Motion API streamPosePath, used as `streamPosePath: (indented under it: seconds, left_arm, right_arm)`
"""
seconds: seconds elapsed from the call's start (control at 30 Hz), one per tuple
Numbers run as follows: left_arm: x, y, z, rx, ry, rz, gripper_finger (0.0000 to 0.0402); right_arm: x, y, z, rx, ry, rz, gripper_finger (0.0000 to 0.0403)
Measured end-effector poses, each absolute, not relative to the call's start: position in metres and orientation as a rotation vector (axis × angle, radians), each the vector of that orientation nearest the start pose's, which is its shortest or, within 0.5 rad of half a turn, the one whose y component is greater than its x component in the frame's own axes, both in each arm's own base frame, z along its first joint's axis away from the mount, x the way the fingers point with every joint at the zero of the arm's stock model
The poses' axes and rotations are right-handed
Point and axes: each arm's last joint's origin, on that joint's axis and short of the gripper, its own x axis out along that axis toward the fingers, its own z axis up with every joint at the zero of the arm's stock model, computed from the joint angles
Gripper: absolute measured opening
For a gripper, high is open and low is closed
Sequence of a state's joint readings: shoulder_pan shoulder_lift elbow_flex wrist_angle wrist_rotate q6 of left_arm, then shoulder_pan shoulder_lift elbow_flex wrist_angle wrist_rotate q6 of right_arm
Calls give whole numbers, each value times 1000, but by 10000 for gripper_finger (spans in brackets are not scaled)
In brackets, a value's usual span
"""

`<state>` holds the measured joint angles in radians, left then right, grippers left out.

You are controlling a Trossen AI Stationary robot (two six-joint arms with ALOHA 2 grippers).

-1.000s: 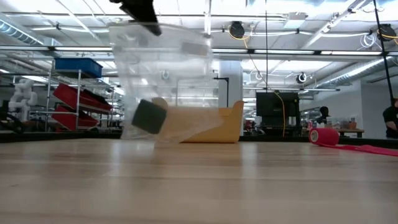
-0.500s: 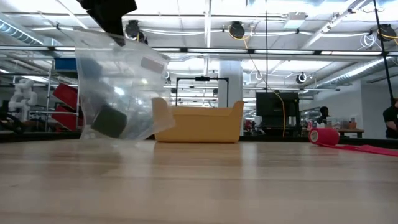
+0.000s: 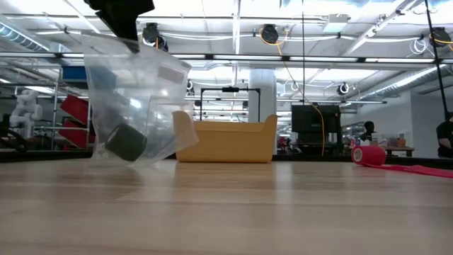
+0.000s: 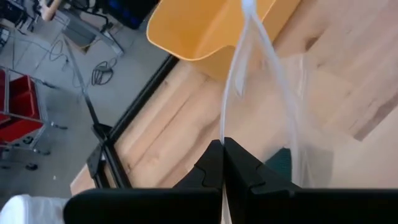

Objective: Roll bandage
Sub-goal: Put the rolled green bandage into the transparent zip bag, then roll the red bandage

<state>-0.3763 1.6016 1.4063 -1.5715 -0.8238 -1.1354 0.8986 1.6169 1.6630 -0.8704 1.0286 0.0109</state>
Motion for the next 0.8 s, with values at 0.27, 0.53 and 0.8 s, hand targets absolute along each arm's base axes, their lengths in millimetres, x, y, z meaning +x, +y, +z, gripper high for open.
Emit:
streamPosePath:
  seconds: [0.27, 0.53, 0.8]
  left_arm:
    - [249, -92, 291, 65, 1047, 925, 2]
    - [245, -103, 291, 87, 1031, 889, 48]
    - [246, -114, 291, 70, 1006, 827, 107]
  right_arm:
    - [225, 243, 378, -664, 470, -125, 114]
    - [225, 243, 378, -663, 470, -124, 114]
    - [225, 243, 378, -647, 470, -123, 114]
